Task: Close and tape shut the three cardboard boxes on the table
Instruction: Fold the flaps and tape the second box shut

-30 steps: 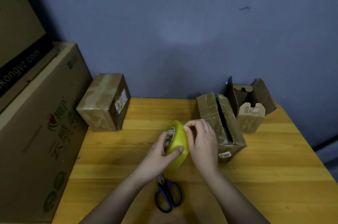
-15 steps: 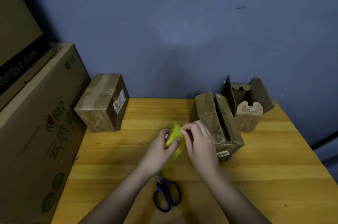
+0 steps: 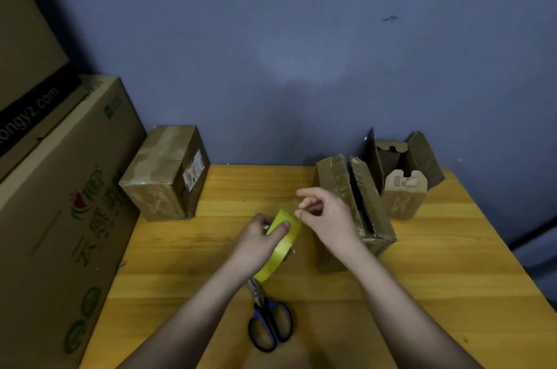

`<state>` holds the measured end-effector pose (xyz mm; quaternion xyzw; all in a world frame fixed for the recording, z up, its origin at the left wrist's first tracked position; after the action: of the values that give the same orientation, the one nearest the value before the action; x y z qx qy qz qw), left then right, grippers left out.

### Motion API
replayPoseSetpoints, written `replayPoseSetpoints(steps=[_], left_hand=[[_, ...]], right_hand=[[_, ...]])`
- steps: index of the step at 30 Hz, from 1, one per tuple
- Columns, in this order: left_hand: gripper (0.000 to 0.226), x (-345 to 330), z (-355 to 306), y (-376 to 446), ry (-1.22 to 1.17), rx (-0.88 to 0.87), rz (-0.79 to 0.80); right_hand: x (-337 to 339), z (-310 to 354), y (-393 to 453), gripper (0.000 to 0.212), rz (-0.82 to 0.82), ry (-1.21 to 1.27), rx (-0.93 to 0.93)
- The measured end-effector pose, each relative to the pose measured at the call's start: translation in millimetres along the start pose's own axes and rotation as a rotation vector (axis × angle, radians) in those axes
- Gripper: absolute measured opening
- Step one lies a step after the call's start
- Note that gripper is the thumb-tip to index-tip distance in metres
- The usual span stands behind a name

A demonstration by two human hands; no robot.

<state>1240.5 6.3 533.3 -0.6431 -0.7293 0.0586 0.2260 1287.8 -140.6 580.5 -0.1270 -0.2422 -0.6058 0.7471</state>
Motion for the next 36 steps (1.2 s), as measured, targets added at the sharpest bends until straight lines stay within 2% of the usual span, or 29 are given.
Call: replayPoseSetpoints(steps=[2, 4, 7, 9, 11, 12, 14, 15, 17, 18, 19, 21, 22, 26, 29, 31, 34, 36], left_hand=[[0.065, 0.6, -1.3, -1.8, 0.033, -0.017, 0.011], [0.061, 1.6, -4.5, -6.2, 0.052, -0.029, 0.02], [0.036, 0.3, -10.4, -11.7, -0.001, -0.028, 0.06], [0.029, 1.2, -13.4, -14.9, -0.082, -0.009, 0.14], [0.043, 2.2, -11.1, -17.0, -0.11, 0.011, 0.227], [0.044, 1.7, -9.6, -17.4, -0.12, 0.024, 0.259], [0.029, 1.2, -7.9, -20.3, -0.178, 0.033, 0.309], [0.031, 1.4, -8.5, -21.8, -0.218, 0.034, 0.306], [0.066, 4.6, -6.4, -18.5, -0.299, 0.068, 0.254], [0.075, 6.7, -5.8, -17.3, -0.305, 0.058, 0.245], [0.07, 7.9, -12.5, -21.9, -0.306, 0.004, 0.266], [0.05, 8.1, -19.4, -28.9, -0.215, -0.137, 0.345], [0.047, 8.2, -24.6, -34.0, -0.178, -0.184, 0.36], [0.032, 13.6, -38.5, -37.3, -0.003, -0.275, 0.297], [0.041, 18.3, -38.7, -31.7, 0.231, -0.307, 0.189], [0.044, 18.1, -37.3, -29.1, 0.196, -0.243, 0.138], [0.037, 12.3, -30.8, -27.1, -0.181, -0.003, 0.153], [0.034, 9.5, -24.8, -22.0, -0.13, 0.033, 0.096]], right_hand=[[1.3, -1.8, 3.8, 0.018, -0.007, -0.05, 0.018], [0.9, -3.7, 5.6, 0.011, -0.016, -0.024, 0.02], [0.4, -8.2, 5.3, 0.006, -0.054, -0.001, 0.032], [0.2, -8.5, 3.2, 0.003, -0.085, -0.037, 0.06], [-1.2, -6.9, 2.1, 0.005, -0.118, -0.111, 0.086], [-1.9, -6.2, 2.9, 0.006, -0.131, -0.153, 0.105], [-0.7, -4.6, 5.5, 0.008, -0.158, -0.229, 0.157], [1.1, -4.3, 7.2, 0.008, -0.165, -0.245, 0.186], [5.8, -4.5, 11.0, 0.01, -0.142, -0.233, 0.205], [7.2, -5.4, 12.9, 0.011, -0.116, -0.238, 0.198], [8.1, -6.1, 14.2, 0.012, -0.094, -0.262, 0.199], [9.0, -7.6, 15.1, 0.013, -0.089, -0.333, 0.226], [10.4, -7.5, 14.8, 0.014, -0.102, -0.362, 0.244], [16.4, 1.8, 12.0, 0.013, -0.163, -0.383, 0.34], [14.7, 13.6, 6.9, 0.016, -0.234, -0.476, 0.481], [11.5, 17.8, 2.9, 0.02, -0.289, -0.52, 0.532], [9.8, 28.8, 1.6, 0.025, -0.354, -0.563, 0.571], [7.7, 36.8, -1.8, 0.024, -0.359, -0.656, 0.66]])
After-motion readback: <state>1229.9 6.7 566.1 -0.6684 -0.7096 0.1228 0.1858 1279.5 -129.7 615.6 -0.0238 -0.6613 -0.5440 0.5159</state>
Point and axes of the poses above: each hand's wrist, its own y-axis towards the middle knuckle, its own x-axis out of the back of the hand, z = x × y, the point moved 4 cm from there along y, towards the middle knuckle, and after that the axes turned 3 degrees about x, right-handed, at the moved point
